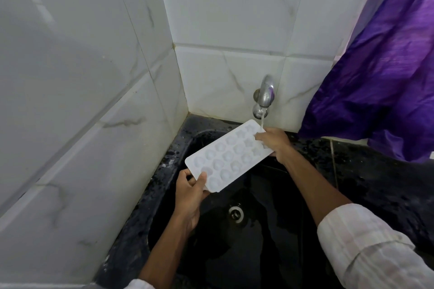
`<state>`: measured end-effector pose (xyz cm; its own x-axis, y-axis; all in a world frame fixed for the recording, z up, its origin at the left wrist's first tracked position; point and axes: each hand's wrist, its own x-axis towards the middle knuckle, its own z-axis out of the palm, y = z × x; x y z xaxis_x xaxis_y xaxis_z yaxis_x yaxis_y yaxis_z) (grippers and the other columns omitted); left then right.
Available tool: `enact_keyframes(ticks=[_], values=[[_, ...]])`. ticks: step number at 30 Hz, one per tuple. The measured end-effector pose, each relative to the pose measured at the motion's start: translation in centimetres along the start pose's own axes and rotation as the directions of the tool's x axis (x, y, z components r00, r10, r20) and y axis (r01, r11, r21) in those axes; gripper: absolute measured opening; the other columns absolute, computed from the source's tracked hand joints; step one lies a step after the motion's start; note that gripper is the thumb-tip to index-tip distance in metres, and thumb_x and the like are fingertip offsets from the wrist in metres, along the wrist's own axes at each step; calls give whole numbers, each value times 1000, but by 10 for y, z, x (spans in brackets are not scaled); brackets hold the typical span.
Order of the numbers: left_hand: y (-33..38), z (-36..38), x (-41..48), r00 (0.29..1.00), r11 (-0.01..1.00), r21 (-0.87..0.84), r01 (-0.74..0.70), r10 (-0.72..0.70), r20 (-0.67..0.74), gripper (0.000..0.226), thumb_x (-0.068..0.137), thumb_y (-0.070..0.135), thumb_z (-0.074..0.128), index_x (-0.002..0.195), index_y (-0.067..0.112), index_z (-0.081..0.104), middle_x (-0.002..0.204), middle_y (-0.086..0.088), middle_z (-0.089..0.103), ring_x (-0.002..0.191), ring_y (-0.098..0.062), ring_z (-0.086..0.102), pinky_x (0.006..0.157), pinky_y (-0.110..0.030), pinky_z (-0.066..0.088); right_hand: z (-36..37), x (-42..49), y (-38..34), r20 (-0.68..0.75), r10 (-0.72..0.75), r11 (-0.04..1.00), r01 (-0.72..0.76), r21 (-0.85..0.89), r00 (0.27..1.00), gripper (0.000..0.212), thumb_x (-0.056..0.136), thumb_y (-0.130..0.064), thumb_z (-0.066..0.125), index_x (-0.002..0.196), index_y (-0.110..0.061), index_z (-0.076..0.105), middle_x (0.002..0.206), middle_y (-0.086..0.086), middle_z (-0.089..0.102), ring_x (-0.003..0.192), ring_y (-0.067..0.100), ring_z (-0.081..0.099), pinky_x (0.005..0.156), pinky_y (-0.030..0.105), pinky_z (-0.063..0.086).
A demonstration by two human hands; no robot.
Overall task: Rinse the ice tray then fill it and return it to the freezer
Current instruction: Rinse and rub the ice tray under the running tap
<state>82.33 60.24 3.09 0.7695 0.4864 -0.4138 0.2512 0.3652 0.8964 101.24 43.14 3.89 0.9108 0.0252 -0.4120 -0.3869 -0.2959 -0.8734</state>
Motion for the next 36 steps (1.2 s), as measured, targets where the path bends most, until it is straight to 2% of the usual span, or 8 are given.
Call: enact_keyframes(ticks=[4, 7, 12, 16, 21, 24, 32, 36], values=[[2, -2, 1, 999, 1000, -7, 12, -12, 47, 18, 99, 8, 57, 115, 5, 49, 102, -12, 73, 81, -18, 76, 64, -33, 61, 3, 8, -3, -28, 22, 997, -24, -67, 999, 12, 78, -9, 68, 72, -19, 67, 78, 5, 68, 71, 22, 63, 69, 35, 55], [0, 0, 5, 999, 1000, -10, 13, -12, 36, 20, 99, 8, 57, 117, 3, 50, 107, -15, 73, 91, -25, 75, 75, -41, 62, 5, 12, 0, -105, 0, 996, -9, -85, 994, 7, 74, -12, 68, 71, -18, 68, 75, 4, 67, 67, 21, 61, 63, 30, 50], [3, -8, 18, 999, 998, -60, 30, -31, -14, 23, 100, 8, 56, 121, 3, 52, 110, -13, 73, 95, -26, 74, 80, -44, 61, 6, 5, 6, 89, 62, 957, -84, 277, 994, 16, 85, -14, 71, 100, -9, 70, 95, 9, 74, 85, 24, 70, 77, 37, 58], [7, -16, 23, 999, 994, -95, 49, -49, 5, 24, 100, 7, 54, 124, 1, 52, 111, -13, 72, 96, -25, 73, 80, -42, 62, 3, -4, 11, 127, 6, 914, -57, 402, 992, 30, 86, 8, 48, 106, 0, 68, 104, 15, 70, 93, 27, 67, 78, 38, 58], [8, -18, 26, 998, 994, -95, 49, -45, 43, 19, 100, 6, 55, 118, 3, 53, 105, -11, 73, 86, -19, 75, 66, -32, 63, 6, -8, 17, 38, -11, 966, 1, 258, 999, 37, 85, 13, 51, 114, -3, 67, 104, 11, 71, 93, 23, 69, 74, 31, 58], [8, -17, 26, 998, 996, -82, 40, -36, 53, 15, 100, 7, 56, 115, 6, 53, 102, -10, 74, 83, -18, 76, 68, -34, 62, 9, -6, 19, -25, -10, 974, 15, 226, 1000, 38, 86, 13, 55, 116, -6, 66, 102, 8, 70, 91, 22, 69, 72, 30, 58], [8, -21, 31, 999, 997, -71, 26, -24, 31, 20, 99, 8, 57, 119, 5, 53, 99, -7, 75, 82, -17, 76, 67, -34, 60, 4, -4, 10, 144, 34, 977, -63, 205, 989, 43, 87, 19, 46, 119, -4, 61, 110, 14, 68, 96, 28, 67, 73, 35, 58], [5, -18, 28, 997, 994, -90, 59, -54, 56, 18, 99, 8, 57, 117, 6, 54, 104, -11, 75, 89, -23, 76, 75, -39, 61, 6, 1, 11, 55, 63, 985, -71, 159, 996, 44, 83, 18, 41, 118, 2, 64, 113, 22, 68, 94, 33, 66, 74, 37, 55]])
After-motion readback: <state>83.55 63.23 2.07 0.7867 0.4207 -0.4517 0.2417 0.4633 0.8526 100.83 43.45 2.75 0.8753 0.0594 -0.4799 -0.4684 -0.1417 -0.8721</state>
